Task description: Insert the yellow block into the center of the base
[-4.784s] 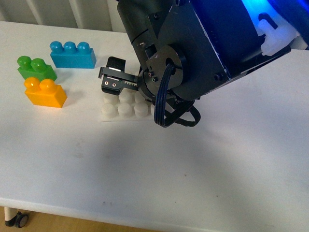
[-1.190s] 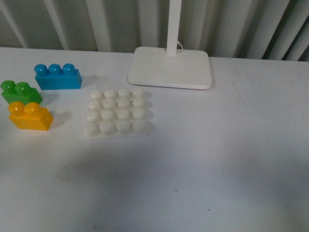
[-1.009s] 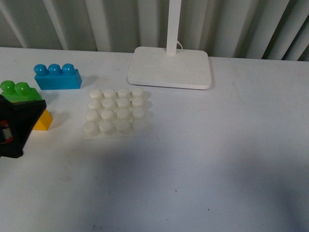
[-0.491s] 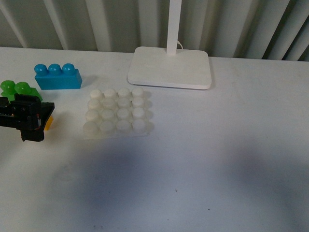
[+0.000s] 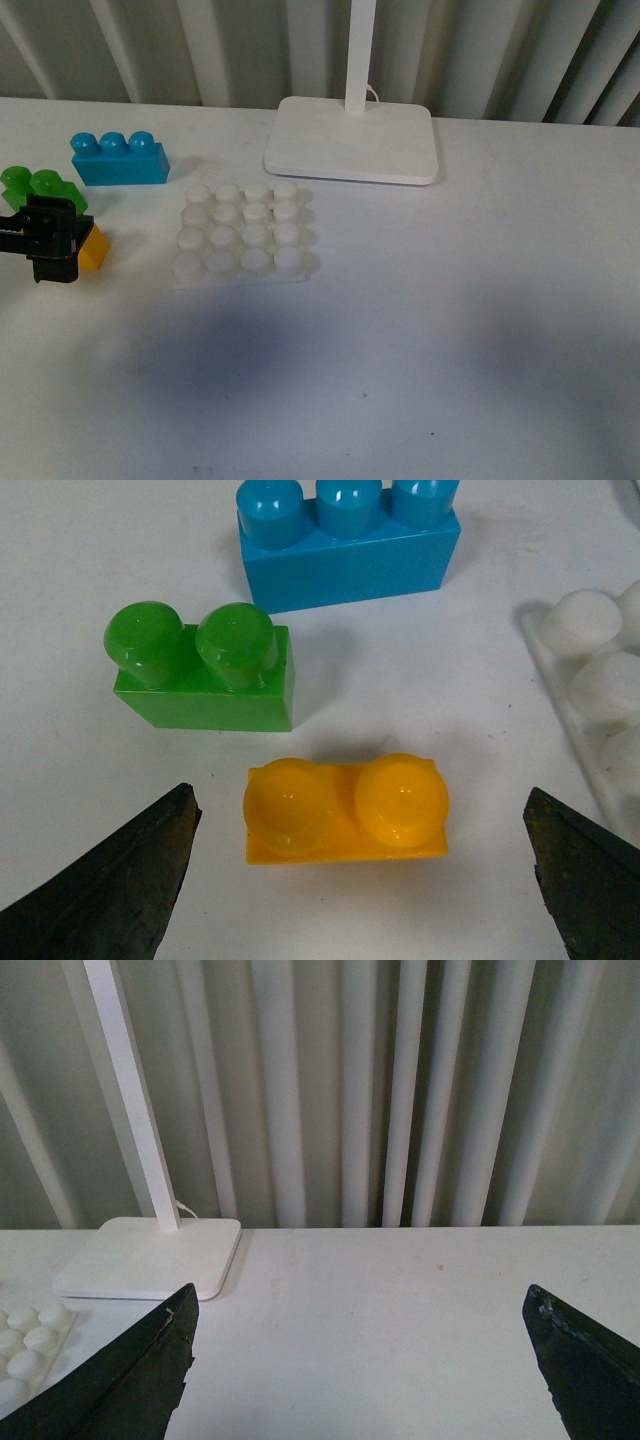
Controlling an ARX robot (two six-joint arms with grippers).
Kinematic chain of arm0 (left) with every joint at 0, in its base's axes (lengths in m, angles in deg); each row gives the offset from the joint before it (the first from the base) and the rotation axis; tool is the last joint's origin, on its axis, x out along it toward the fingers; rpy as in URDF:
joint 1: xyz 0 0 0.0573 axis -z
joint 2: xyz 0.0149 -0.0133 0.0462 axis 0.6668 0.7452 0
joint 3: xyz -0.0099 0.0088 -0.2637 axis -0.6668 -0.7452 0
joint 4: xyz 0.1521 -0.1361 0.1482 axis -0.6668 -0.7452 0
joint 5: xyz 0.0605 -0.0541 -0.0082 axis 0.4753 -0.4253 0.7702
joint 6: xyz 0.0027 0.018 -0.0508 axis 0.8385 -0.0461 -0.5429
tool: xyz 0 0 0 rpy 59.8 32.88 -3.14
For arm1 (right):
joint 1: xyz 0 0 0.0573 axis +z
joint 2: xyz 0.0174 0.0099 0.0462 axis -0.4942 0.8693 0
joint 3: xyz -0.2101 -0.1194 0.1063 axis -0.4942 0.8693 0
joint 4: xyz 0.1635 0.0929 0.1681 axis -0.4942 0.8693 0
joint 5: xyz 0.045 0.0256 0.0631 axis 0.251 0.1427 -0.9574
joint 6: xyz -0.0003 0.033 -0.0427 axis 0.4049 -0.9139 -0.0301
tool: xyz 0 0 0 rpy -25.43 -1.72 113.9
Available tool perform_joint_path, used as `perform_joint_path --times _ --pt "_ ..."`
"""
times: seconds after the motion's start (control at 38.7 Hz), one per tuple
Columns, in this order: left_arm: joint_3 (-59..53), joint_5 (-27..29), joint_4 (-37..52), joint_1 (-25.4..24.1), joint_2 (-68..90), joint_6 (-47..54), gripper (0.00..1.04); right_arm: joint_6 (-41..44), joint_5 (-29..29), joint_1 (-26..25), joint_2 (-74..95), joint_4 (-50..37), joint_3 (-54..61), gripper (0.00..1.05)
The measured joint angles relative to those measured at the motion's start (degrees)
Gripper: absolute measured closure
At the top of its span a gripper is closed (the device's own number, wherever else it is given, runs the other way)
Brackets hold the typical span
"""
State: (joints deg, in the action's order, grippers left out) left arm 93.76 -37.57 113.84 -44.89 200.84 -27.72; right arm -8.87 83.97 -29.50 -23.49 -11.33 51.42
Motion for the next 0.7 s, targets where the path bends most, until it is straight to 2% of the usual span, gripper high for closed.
perform_joint_path --times 0.7 --pt "4.11 1.14 -1.97 -1.51 4.37 0.83 0.06 0.0 0.0 0.02 0.0 0.0 0.0 0.09"
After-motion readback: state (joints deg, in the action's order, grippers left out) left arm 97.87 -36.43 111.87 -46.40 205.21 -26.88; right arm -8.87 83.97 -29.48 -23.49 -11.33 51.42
